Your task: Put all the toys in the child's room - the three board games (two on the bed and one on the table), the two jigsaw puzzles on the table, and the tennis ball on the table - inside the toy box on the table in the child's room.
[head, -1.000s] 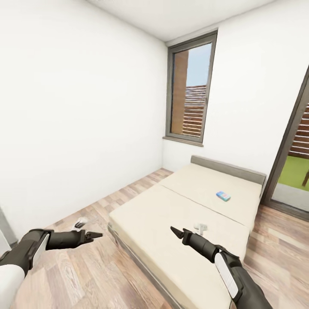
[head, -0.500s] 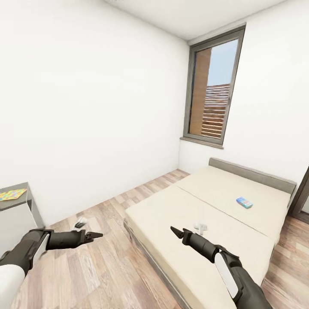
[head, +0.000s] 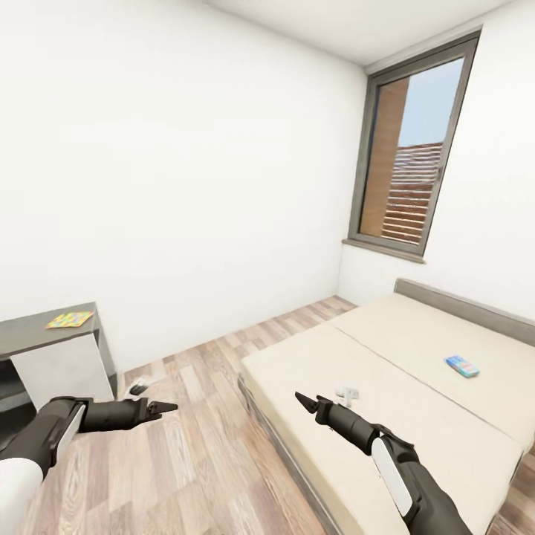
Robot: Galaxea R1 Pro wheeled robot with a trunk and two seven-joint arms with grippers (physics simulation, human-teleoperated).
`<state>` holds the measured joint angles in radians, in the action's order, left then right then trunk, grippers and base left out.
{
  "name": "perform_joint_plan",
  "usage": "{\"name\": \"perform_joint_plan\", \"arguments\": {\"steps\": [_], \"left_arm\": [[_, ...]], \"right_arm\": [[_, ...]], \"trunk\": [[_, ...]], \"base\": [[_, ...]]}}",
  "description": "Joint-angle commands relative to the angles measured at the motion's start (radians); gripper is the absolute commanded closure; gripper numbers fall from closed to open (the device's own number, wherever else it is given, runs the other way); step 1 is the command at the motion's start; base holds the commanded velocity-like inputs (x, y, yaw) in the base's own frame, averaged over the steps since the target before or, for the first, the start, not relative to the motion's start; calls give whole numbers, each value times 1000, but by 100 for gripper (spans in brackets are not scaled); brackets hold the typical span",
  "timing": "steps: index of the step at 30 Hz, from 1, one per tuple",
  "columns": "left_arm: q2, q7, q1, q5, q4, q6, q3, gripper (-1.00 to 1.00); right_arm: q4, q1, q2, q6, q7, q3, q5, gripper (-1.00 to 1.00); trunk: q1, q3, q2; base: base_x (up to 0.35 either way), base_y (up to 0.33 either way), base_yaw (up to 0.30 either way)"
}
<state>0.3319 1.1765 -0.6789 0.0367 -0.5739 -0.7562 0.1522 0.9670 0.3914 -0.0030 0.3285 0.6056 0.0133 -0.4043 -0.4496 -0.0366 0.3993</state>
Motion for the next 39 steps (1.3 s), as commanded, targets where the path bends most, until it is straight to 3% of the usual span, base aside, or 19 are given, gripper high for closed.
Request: {"name": "perform_joint_plan", "arguments": {"steps": [1,39], "left_arm": [[-1,5,-1,4,0,-9,4,-100],[-2,5,-1,5,0,-9,3,-100]], "right_arm": [[1,0,0,9,2,2,-10,-100],[0,0,2,10,-22,1,-11,-100]], "trunk": [[0,0,1],[0,0,1]], "base": [[-9,-38,279],[-4,-2,279]]}}
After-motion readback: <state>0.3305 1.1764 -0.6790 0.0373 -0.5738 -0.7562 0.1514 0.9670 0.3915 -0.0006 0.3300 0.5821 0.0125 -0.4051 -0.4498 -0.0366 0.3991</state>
